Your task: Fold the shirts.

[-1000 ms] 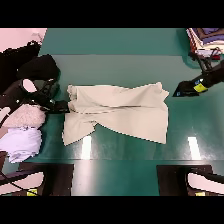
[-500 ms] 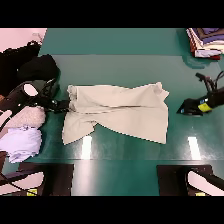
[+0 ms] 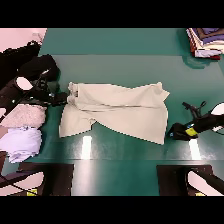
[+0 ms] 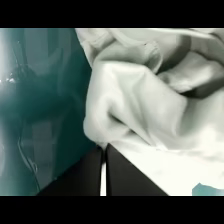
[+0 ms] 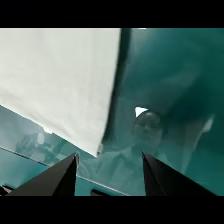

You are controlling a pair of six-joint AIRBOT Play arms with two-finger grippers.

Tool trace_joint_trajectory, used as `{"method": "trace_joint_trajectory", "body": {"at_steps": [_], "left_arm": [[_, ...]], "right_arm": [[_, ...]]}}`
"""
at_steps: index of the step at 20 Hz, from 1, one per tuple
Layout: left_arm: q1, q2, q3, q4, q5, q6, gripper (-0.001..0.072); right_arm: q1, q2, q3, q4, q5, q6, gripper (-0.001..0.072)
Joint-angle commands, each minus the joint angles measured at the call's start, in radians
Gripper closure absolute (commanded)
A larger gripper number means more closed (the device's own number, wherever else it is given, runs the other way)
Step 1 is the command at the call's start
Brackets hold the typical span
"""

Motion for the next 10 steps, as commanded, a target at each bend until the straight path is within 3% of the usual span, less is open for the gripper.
{"method": "trace_joint_trajectory", "body": {"at_steps": [1,4,7,9,10], "left_arm": [[0.001,0.003,0.008,-0.001,-0.008,0.0,0.0684],[0.001,0.003,0.008,-0.001,-0.007,0.0,0.0685],[0.001,0.003,0.008,-0.001,-0.017,0.0,0.0685],[0.001,0.003,0.008,0.003,-0.04,-0.001,0.0685],[0.001,0.003,0.009,0.003,-0.051,-0.009,0.0686]], "right_arm": [[0.079,0.005,-0.067,0.048,-0.095,0.013,0.0264],[0.129,0.005,-0.071,0.048,-0.107,0.031,0.0269],[0.179,0.005,-0.071,0.05,-0.108,0.032,0.0376],[0.22,0.005,-0.071,0.049,-0.132,0.031,0.0485],[0.243,0.005,-0.071,0.049,-0.154,0.031,0.0669]]}}
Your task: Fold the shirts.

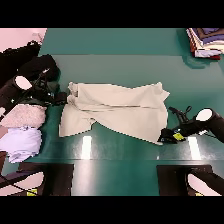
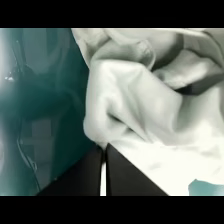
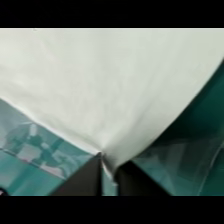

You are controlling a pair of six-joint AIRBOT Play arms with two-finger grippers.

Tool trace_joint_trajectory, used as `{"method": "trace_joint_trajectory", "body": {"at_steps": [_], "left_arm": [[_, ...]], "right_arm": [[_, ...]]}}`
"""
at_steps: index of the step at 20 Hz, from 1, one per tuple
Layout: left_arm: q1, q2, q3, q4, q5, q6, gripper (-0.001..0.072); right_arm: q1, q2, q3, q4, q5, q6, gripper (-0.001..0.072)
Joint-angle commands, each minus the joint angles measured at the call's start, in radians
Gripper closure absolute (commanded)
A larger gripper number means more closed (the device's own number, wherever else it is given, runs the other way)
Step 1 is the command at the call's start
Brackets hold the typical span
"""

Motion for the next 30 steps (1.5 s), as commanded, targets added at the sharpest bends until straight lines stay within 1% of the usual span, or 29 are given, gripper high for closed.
{"method": "trace_joint_trajectory", "body": {"at_steps": [1,3,5,8,11,15,17,19,21,22,23,24,26,28,30], "left_arm": [[0.001,0.008,0.001,0.003,-0.034,-0.006,0.0686],[0.001,0.064,0.011,0.004,-0.035,-0.006,0.0687],[0.001,0.166,0.06,0.014,-0.05,-0.006,0.0686],[0.001,0.323,0.252,0.034,-0.103,-0.005,0.0685],[0.001,0.434,0.508,0.029,-0.114,-0.006,0.0685],[0.001,0.458,0.911,0.02,-0.154,-0.009,0.0686],[0.001,0.458,1.071,0.017,-0.134,-0.034,0.0686],[0.001,0.458,1.161,-0.008,-0.092,-0.035,0.0686],[0.001,0.458,1.204,-0.082,-0.066,-0.032,0.0686],[0.001,0.458,1.205,-0.143,-0.058,-0.031,0.0687],[0.001,0.454,1.201,-0.181,-0.056,-0.017,0.0686],[0.001,0.454,1.184,-0.188,-0.048,-0.004,0.0686],[0.001,0.438,1.105,-0.154,-0.047,-0.005,0.0687],[0.001,0.384,0.996,-0.142,-0.112,-0.006,0.0687],[0.001,0.27,0.906,-0.144,-0.252,-0.006,0.0687]], "right_arm": [[0.069,0.001,0.002,0.01,-0.056,0.004,0.0695],[0.087,0.004,0.053,0.008,-0.055,0.004,0.0696],[0.085,0.046,0.173,0.006,-0.041,0.004,0.0696],[0.037,0.139,0.454,0.006,-0.046,0.004,0.0696],[-0.059,0.204,0.787,0.006,-0.068,0.003,0.0696],[-0.192,0.241,1.169,0.005,-0.063,0.0,0.0696],[-0.259,0.252,1.312,0.005,-0.054,-0.001,0.0696],[-0.32,0.241,1.424,0.005,-0.001,0.0,0.0696],[-0.381,0.203,1.533,0.009,0.09,0.002,0.0696],[-0.404,0.184,1.572,0.008,0.128,0.013,0.0697],[-0.422,0.16,1.605,0.008,0.158,0.017,0.0697],[-0.433,0.137,1.624,0.008,0.182,0.032,0.0697],[-0.431,0.082,1.621,0.008,0.233,0.057,0.0697],[-0.388,0.026,1.534,0.005,0.269,0.068,0.0697],[-0.332,-0.06,1.429,-0.003,0.31,0.073,0.0697]]}}
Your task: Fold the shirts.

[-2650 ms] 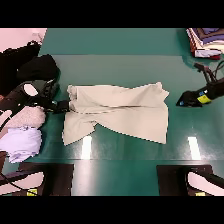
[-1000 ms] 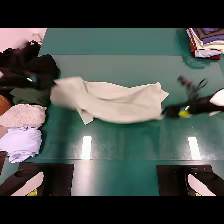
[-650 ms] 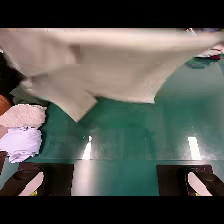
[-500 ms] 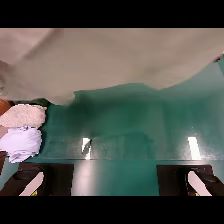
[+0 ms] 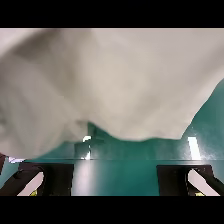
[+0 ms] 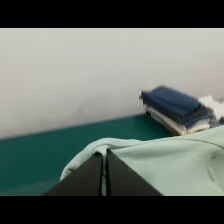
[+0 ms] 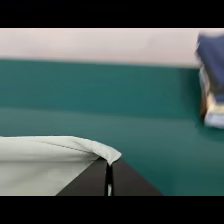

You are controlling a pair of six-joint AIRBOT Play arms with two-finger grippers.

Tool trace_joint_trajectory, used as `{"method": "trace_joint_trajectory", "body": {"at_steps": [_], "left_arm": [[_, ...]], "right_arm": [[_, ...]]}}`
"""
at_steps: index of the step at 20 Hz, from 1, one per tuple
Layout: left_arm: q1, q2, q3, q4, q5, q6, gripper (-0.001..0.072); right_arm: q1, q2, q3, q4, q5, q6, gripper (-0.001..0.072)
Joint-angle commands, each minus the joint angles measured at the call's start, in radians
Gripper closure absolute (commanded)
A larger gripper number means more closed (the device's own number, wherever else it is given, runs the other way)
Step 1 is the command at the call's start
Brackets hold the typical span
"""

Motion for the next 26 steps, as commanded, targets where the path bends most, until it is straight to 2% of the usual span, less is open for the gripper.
{"method": "trace_joint_trajectory", "body": {"at_steps": [1,3,6,8,10,13,15,17,19,21,24,26], "left_arm": [[0.001,-0.164,-0.147,-0.003,-0.192,0.008,0.0686],[0.001,-0.303,-0.232,-0.005,-0.243,0.018,0.0686],[0.001,-0.521,-0.311,-0.005,-0.224,0.039,0.0686],[0.001,-0.663,-0.311,-0.008,-0.132,0.05,0.0686],[-0.001,-0.76,-0.296,-0.016,0.014,0.059,0.0686],[-0.015,-0.819,-0.273,-0.016,0.209,0.06,0.0686],[-0.021,-0.827,-0.27,-0.013,0.286,0.094,0.0686],[-0.021,-0.827,-0.269,-0.012,0.259,0.127,0.0686],[-0.02,-0.827,-0.268,0.043,0.122,0.163,0.0687],[-0.021,-0.827,-0.28,0.134,-0.023,0.135,0.0688],[-0.021,-0.827,-0.344,0.15,-0.095,0.137,0.0688],[-0.023,-0.827,-0.396,0.152,-0.095,0.137,0.0688]], "right_arm": [[0.07,-0.151,-0.122,-0.008,0.102,0.02,0.0697],[0.12,-0.282,-0.186,-0.029,0.121,0.02,0.0697],[0.193,-0.482,-0.229,-0.167,0.109,0.019,0.0697],[0.225,-0.607,-0.205,-0.225,0.055,0.014,0.0697],[0.24,-0.71,-0.134,-0.235,-0.021,0.014,0.0697],[0.243,-0.814,-0.006,-0.235,-0.114,0.015,0.0697],[0.243,-0.837,0.021,-0.236,-0.17,0.015,0.0697],[0.242,-0.835,-0.014,-0.236,-0.19,0.014,0.0697],[0.242,-0.835,-0.06,-0.242,-0.158,0.01,0.0698],[0.257,-0.834,-0.104,-0.243,-0.119,0.004,0.0698],[0.27,-0.793,-0.209,-0.26,-0.13,0.0,0.0698],[0.278,-0.738,-0.299,-0.323,-0.155,0.002,0.0698]]}}
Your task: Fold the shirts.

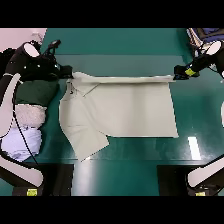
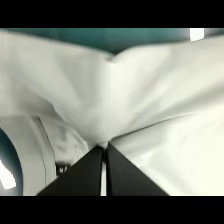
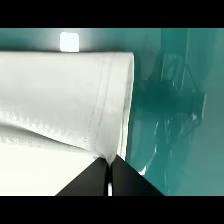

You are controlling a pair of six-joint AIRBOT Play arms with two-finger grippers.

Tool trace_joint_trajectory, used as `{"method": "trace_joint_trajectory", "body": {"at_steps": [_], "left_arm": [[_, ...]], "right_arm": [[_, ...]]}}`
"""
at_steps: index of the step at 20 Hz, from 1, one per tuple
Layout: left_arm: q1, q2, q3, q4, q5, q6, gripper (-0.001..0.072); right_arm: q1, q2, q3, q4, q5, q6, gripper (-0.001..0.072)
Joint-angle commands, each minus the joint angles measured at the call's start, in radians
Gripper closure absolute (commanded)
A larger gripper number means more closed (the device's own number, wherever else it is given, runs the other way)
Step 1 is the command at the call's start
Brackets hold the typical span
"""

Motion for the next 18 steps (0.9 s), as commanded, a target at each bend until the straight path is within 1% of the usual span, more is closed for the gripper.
{"method": "trace_joint_trajectory", "body": {"at_steps": [1,5,6,7,8,9,11,13,15,18], "left_arm": [[-0.002,-0.002,-0.079,0.031,-0.055,0.002,0.0687],[-0.002,-0.002,-0.143,0.031,-0.004,0.002,0.0684],[-0.002,-0.002,-0.142,0.03,-0.005,-0.004,0.0657],[-0.002,-0.002,-0.139,0.031,-0.013,-0.028,0.0377],[0.0,-0.002,-0.138,0.031,-0.024,-0.056,0.0115],[0.0,-0.001,-0.137,0.033,-0.042,-0.072,0.0104],[0.019,0.028,-0.137,0.043,-0.101,-0.08,0.0105],[0.049,0.104,-0.161,0.05,-0.139,-0.088,0.0105],[0.072,0.232,-0.283,0.051,-0.145,-0.089,0.0105],[0.073,0.445,-0.586,0.042,-0.145,-0.109,0.0105]], "right_arm": [[0.012,0.069,-0.136,-0.077,-0.033,-0.002,0.0698],[0.012,0.115,-0.255,-0.058,-0.084,-0.003,0.0695],[0.012,0.114,-0.267,-0.032,-0.082,-0.003,0.0689],[0.012,0.114,-0.274,0.0,-0.081,-0.004,0.0573],[0.012,0.115,-0.275,0.023,-0.08,-0.004,0.0337],[0.01,0.118,-0.274,0.039,-0.075,-0.004,0.0274],[0.009,0.148,-0.273,0.039,-0.049,-0.005,0.0274],[-0.006,0.206,-0.274,0.03,0.0,-0.032,0.0274],[-0.023,0.267,-0.274,0.033,0.075,-0.05,0.0275],[-0.059,0.341,-0.274,0.034,0.146,-0.064,0.0275]]}}
